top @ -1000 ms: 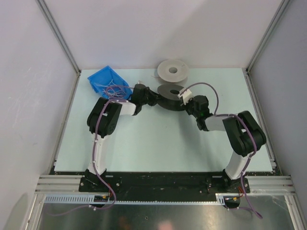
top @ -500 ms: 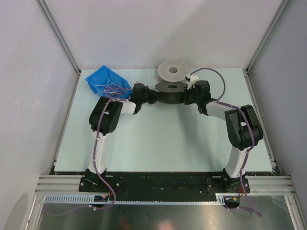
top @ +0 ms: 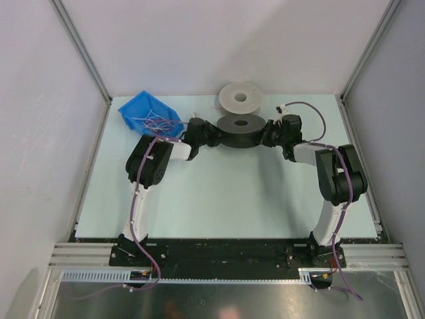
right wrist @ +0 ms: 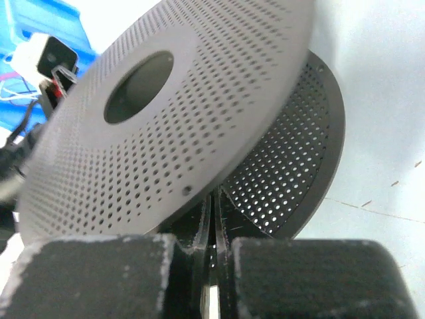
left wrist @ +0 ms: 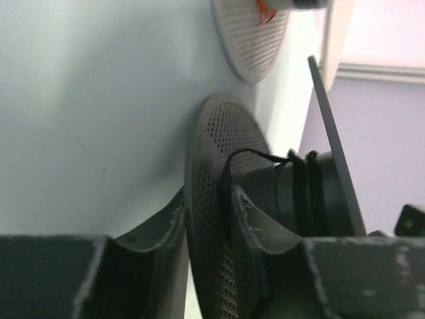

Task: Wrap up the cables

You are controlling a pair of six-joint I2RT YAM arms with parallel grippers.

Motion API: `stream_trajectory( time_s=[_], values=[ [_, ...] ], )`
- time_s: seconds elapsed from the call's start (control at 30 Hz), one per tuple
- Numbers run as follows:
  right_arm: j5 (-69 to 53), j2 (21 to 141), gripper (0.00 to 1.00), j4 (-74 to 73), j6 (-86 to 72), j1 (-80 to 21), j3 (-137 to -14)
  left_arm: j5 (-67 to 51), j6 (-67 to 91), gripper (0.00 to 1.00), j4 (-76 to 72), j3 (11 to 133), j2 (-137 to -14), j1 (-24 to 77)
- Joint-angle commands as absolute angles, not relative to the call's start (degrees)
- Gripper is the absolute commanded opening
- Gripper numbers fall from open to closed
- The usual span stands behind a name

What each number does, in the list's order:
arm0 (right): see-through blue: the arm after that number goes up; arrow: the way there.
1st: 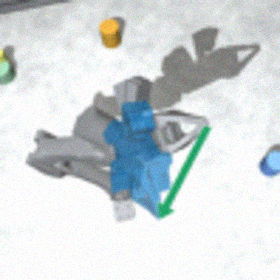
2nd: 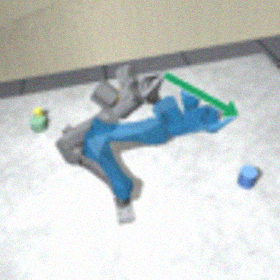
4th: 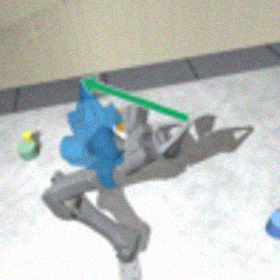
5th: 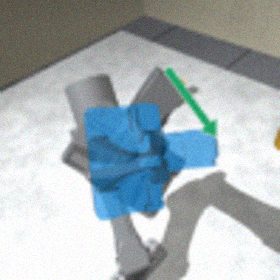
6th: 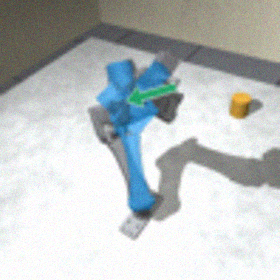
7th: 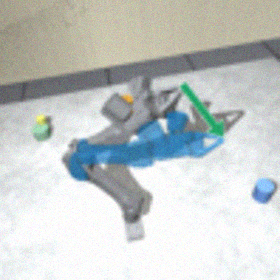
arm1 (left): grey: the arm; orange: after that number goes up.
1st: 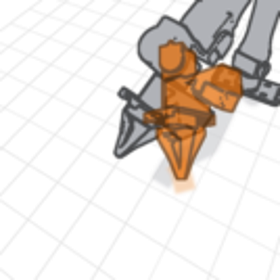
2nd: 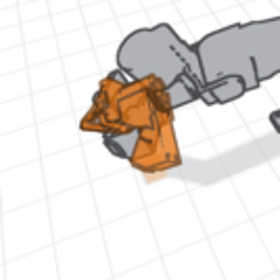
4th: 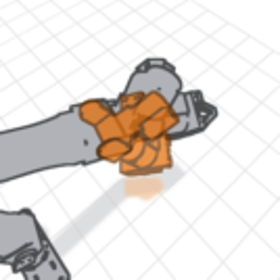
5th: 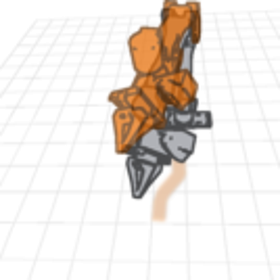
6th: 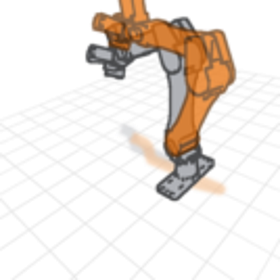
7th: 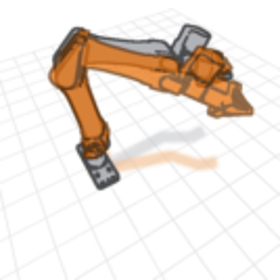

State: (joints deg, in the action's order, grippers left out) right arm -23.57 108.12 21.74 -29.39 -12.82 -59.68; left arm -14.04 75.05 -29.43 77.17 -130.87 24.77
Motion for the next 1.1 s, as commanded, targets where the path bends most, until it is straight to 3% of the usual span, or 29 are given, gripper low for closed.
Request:
stream_trajectory(
  time_s=[0.0,0.17,0.57,0.8,1.07],
  values=[
    [-30.3,109.4,0.00,21.4,-35.3,-13.3,-58.4,-17.7,63.9,0.35,-30.6,75.7,-127.4,30.5],
    [-30.2,110.4,0.00,18.9,-36.5,-10.3,-57.8,-16.9,63.8,0.52,-28.1,73.7,-124.6,30.5],
    [-30.3,114.1,0.00,17.1,-37.5,-7.6,-57.5,-16.2,66.8,0.66,-13.8,67.6,-115.6,30.4],
    [-30.6,115.4,0.00,17.2,-37.8,-6.8,-57.5,-18.1,66.2,0.69,-10.4,64.4,-111.8,30.5],
    [-30.1,115.1,0.15,13.5,-36.3,-5.8,-57.4,-18.6,64.1,0.75,-8.2,62.0,-108.5,29.6]
  ],
)
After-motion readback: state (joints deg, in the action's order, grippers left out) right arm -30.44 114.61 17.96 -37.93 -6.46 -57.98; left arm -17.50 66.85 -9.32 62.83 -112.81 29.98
